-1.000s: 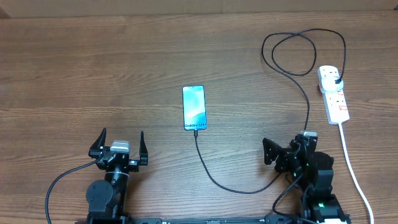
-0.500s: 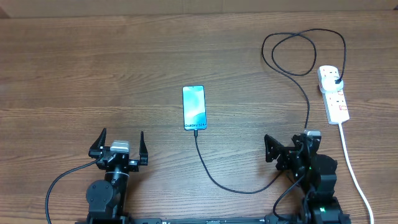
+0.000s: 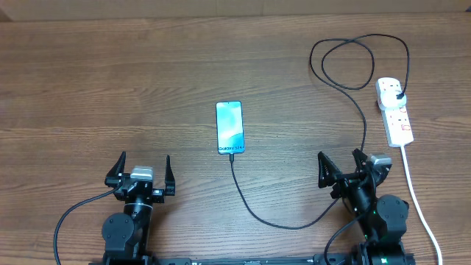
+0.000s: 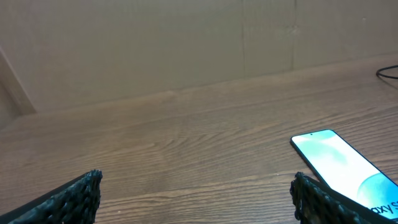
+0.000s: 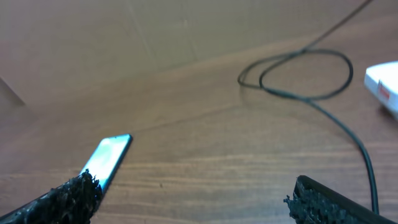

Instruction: Plug charger to phone and switch on socket

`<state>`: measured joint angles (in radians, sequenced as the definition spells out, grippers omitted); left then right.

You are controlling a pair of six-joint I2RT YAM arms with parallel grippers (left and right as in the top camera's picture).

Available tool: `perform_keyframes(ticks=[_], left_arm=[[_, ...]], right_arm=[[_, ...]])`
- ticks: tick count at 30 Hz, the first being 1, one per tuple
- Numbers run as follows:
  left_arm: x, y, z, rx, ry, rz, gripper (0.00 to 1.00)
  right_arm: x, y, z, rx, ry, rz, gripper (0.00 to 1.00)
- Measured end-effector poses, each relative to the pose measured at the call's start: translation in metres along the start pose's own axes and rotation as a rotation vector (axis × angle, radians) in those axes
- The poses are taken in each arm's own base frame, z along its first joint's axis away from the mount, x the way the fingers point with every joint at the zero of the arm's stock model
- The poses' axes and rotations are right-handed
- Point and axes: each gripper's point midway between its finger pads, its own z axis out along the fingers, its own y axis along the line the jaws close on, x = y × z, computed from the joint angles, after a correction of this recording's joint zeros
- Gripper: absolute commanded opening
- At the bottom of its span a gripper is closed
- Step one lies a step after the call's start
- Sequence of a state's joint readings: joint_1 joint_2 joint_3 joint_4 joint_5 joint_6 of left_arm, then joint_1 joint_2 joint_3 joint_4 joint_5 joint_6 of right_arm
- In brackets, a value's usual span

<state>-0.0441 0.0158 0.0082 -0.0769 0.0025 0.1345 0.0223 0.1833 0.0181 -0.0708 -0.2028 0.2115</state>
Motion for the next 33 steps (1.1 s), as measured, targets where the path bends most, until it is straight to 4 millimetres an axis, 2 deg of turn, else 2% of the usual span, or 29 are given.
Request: perform_keyframes(ticks=[14,33], left_arm=[[0.0,0.0,0.0,0.0,0.0,0.0,1.0],[0.0,0.0,0.0,0.0,0.0,0.0,1.0]], right_arm=[[-0.034,0.013,-0.014,-0.046,-0.158,-0.038,1.0],[-0.034,0.013,-0.014,-0.046,-0.16,-0.038,1.0]])
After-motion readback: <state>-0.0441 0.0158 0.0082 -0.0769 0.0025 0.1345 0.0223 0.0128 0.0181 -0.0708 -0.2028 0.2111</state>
